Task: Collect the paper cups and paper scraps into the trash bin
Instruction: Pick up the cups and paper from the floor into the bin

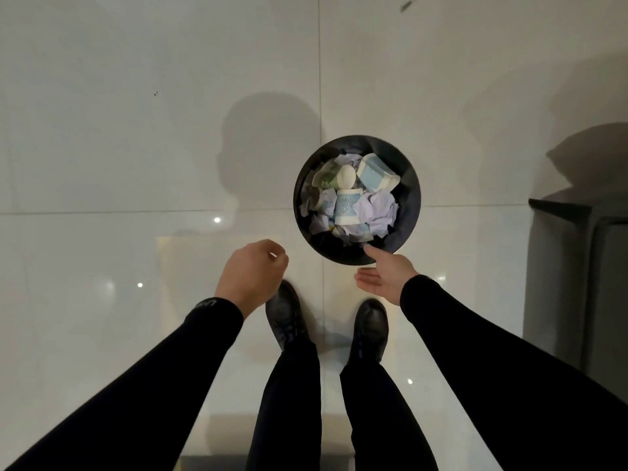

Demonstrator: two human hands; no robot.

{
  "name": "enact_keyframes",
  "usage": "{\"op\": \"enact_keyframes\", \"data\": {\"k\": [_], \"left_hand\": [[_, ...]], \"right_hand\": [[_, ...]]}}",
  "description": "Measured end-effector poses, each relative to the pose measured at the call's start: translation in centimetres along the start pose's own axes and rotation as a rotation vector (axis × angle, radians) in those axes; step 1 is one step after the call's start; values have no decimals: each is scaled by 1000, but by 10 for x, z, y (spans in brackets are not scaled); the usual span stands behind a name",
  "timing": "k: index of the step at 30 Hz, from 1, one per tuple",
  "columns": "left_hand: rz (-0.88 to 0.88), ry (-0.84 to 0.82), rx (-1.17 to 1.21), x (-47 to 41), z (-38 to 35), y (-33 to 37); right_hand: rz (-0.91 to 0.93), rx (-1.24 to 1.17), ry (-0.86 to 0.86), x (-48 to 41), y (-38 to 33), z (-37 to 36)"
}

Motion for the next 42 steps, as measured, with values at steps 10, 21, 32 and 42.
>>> {"op": "enact_keyframes", "data": {"k": [10,21,32,42], "left_hand": [[54,33,-32,5,29,-45],[-8,196,101,81,133,-8],[-292,457,262,261,298,101],[-609,683,635,459,411,175]], "right_hand": [[181,-125,44,-15,-15,-8],[389,95,-9,144,-77,-9],[653,184,-4,405,-148,17],[815,-12,-50,611,-155,95]]}}
Point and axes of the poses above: each hand's wrist, its own x-axis away from the middle knuckle, its own z-axis out of the back of the hand, y = z × x, the point moved 10 cm from there along -x, towards the middle knuckle, and after that the axes turned 6 degrees about x, right-handed, at the moved point
